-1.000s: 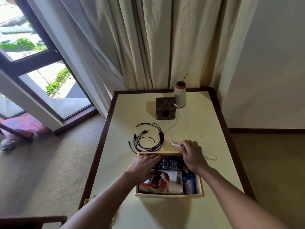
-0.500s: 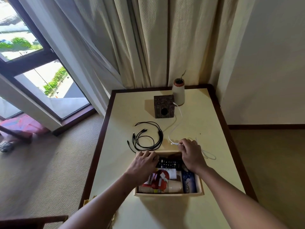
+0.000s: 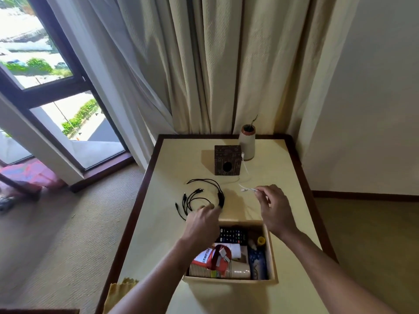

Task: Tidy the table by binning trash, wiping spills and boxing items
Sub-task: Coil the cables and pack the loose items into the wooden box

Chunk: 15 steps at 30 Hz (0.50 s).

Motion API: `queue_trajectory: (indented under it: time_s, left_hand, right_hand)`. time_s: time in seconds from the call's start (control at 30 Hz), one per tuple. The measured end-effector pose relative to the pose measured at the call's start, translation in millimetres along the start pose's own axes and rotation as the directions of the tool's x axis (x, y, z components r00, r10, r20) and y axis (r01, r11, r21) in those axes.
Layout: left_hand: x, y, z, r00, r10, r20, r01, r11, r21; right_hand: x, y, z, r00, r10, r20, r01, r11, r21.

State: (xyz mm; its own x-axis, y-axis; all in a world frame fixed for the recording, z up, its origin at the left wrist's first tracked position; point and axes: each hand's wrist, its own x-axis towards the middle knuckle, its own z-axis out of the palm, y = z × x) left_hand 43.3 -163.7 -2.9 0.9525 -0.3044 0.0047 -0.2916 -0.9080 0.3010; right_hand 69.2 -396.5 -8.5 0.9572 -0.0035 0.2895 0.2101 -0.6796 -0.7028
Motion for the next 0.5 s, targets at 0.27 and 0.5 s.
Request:
queue_trajectory:
  time_s: [0.27, 0.5]
  left_hand:
    - [62.4, 17.1, -71.9, 0.998, 0.059, -0.002, -0.057, 0.961, -0.272]
    - [37.8, -10.4, -106.0, 0.987, -0.056, -0.152, -0.051, 0.785, -0.617]
  right_hand:
    - [24.7, -86.3, -60.5, 0.991, -0.123, -0.056, 0.132, 0.966, 0.224]
    - [43.7, -73.4, -70.2, 0.963, 0.184, -0.196, -0.102, 0.924, 0.368]
